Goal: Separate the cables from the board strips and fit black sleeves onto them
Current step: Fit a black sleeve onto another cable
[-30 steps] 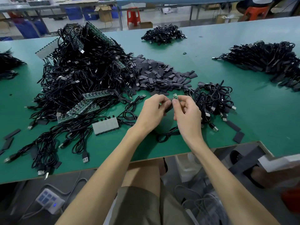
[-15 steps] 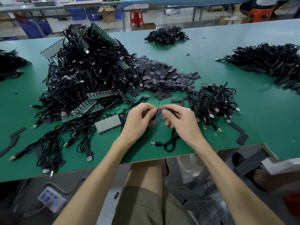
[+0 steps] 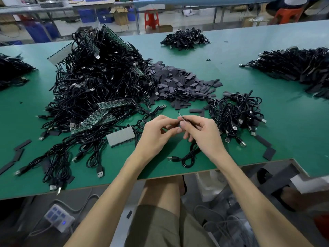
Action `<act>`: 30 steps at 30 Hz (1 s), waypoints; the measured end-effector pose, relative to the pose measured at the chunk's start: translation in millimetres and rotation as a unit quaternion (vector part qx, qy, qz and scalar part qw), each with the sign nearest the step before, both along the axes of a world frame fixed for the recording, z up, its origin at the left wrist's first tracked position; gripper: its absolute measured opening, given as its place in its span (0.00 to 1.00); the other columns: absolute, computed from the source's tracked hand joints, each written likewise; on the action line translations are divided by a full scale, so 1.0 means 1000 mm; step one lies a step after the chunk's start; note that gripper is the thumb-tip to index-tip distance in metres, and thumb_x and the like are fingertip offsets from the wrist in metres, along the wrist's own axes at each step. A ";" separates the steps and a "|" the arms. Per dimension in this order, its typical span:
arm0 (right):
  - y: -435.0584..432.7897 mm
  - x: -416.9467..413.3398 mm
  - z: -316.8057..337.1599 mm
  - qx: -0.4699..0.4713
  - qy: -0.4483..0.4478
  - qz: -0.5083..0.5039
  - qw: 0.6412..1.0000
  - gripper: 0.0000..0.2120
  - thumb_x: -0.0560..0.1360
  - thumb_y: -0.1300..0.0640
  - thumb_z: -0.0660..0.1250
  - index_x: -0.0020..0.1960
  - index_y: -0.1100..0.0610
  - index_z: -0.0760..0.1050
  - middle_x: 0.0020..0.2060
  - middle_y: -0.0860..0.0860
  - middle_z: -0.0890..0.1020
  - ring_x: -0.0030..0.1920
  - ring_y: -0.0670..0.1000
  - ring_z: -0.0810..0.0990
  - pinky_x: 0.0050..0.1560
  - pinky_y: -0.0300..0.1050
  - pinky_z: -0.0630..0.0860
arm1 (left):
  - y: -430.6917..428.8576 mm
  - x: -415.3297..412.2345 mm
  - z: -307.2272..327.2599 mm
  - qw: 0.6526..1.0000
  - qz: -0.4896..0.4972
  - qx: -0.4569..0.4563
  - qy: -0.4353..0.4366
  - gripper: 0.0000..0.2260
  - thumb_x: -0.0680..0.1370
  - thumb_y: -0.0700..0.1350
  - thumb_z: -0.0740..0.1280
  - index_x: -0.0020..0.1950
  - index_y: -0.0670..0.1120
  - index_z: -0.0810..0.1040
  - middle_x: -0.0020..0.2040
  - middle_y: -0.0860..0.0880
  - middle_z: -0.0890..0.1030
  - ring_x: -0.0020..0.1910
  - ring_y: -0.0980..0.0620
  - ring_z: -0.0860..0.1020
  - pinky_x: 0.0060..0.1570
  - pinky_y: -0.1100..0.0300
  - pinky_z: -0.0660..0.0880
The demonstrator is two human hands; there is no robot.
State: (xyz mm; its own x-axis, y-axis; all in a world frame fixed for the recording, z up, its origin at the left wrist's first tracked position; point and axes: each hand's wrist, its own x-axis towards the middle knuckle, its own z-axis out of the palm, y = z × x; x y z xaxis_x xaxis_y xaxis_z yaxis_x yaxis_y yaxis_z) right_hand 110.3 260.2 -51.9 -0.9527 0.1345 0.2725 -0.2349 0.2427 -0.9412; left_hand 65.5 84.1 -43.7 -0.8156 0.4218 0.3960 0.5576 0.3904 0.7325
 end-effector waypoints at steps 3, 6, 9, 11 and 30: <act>-0.001 -0.001 0.000 -0.009 0.001 -0.008 1.000 0.11 0.83 0.62 0.66 0.61 0.52 0.82 0.34 0.50 0.84 0.31 0.49 0.79 0.35 0.45 0.77 | -0.001 -0.002 -0.002 0.999 0.019 0.027 -0.014 0.11 0.75 0.45 0.77 0.57 0.48 0.86 0.47 0.58 0.83 0.43 0.61 0.79 0.46 0.62 0.76; -0.001 -0.001 0.001 -0.029 0.000 -0.007 1.000 0.12 0.85 0.62 0.62 0.62 0.50 0.80 0.36 0.51 0.84 0.32 0.51 0.80 0.34 0.44 0.76 | -0.002 -0.002 -0.003 0.997 0.036 0.055 -0.031 0.11 0.75 0.44 0.77 0.56 0.48 0.87 0.47 0.56 0.84 0.42 0.57 0.80 0.41 0.52 0.81; -0.001 -0.002 0.001 -0.043 -0.009 -0.007 0.999 0.07 0.85 0.60 0.62 0.60 0.54 0.77 0.37 0.53 0.86 0.31 0.54 0.82 0.33 0.44 0.75 | -0.002 -0.002 -0.004 0.995 0.054 0.073 -0.028 0.11 0.74 0.42 0.77 0.56 0.46 0.87 0.48 0.51 0.84 0.42 0.53 0.82 0.38 0.54 0.82; 0.000 -0.002 0.001 -0.057 -0.017 -0.009 0.998 0.02 0.85 0.59 0.63 0.56 0.57 0.72 0.39 0.55 0.87 0.31 0.56 0.83 0.31 0.44 0.75 | -0.001 -0.001 -0.003 0.994 0.067 0.080 -0.015 0.11 0.74 0.40 0.77 0.57 0.45 0.87 0.48 0.50 0.84 0.45 0.55 0.82 0.39 0.61 0.81; 0.001 0.002 0.003 -0.053 -0.010 -0.037 0.998 0.07 0.81 0.57 0.70 0.46 0.60 0.78 0.31 0.54 0.83 0.27 0.49 0.76 0.28 0.40 0.71 | 0.003 0.006 0.000 0.990 0.108 0.019 0.090 0.09 0.76 0.38 0.75 0.56 0.44 0.87 0.47 0.50 0.82 0.40 0.53 0.80 0.46 0.59 0.79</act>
State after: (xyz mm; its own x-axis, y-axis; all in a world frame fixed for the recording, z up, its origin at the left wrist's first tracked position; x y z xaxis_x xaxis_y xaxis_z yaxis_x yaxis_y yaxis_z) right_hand 112.0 261.0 -49.0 -0.9442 0.2327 0.2332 -0.2001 0.1572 -0.9671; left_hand 71.0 86.6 -43.9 -0.8004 0.2271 0.5548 0.5864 0.4885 0.6461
